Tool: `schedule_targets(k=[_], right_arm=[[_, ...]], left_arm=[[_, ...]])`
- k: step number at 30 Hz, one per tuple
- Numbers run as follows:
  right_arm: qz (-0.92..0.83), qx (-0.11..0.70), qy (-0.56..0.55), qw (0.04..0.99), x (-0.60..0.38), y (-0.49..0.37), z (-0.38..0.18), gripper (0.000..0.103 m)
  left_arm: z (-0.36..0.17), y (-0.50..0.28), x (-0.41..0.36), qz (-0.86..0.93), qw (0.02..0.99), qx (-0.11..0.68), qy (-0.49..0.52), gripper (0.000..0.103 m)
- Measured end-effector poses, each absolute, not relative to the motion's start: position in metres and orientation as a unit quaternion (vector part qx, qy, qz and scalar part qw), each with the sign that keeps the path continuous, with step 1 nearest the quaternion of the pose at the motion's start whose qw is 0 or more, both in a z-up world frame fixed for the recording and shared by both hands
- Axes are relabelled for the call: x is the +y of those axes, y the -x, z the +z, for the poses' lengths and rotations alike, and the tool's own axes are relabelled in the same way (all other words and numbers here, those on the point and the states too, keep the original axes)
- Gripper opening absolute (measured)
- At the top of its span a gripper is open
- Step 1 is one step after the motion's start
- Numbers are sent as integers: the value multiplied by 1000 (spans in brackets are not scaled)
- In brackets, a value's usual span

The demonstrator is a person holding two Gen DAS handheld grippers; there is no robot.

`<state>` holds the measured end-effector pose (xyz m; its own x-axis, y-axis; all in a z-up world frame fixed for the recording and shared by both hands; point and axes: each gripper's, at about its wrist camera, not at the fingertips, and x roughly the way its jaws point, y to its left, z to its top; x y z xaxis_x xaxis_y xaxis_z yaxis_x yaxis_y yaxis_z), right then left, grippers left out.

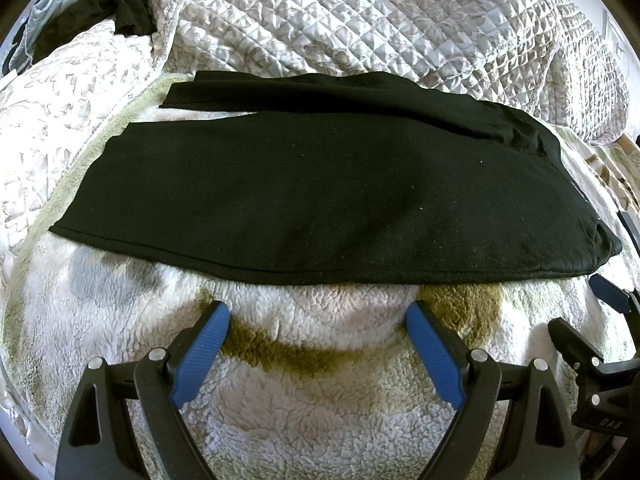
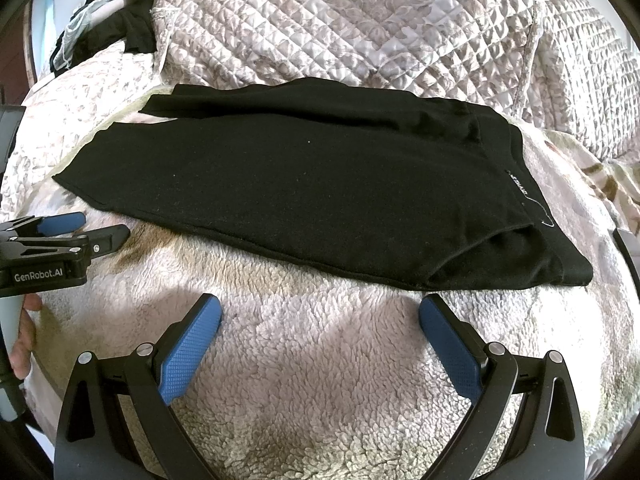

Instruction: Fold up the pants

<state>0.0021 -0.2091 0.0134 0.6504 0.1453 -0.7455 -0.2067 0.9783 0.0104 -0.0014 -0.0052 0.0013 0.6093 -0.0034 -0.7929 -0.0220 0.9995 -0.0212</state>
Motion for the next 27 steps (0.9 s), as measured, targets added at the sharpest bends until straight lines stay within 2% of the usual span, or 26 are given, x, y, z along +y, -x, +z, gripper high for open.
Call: schedule_targets(k=[27], right_arm=[[102, 429, 36, 897, -210, -6, 13, 99]], left_arm=[[2, -4, -2, 7, 898, 440, 15, 92]])
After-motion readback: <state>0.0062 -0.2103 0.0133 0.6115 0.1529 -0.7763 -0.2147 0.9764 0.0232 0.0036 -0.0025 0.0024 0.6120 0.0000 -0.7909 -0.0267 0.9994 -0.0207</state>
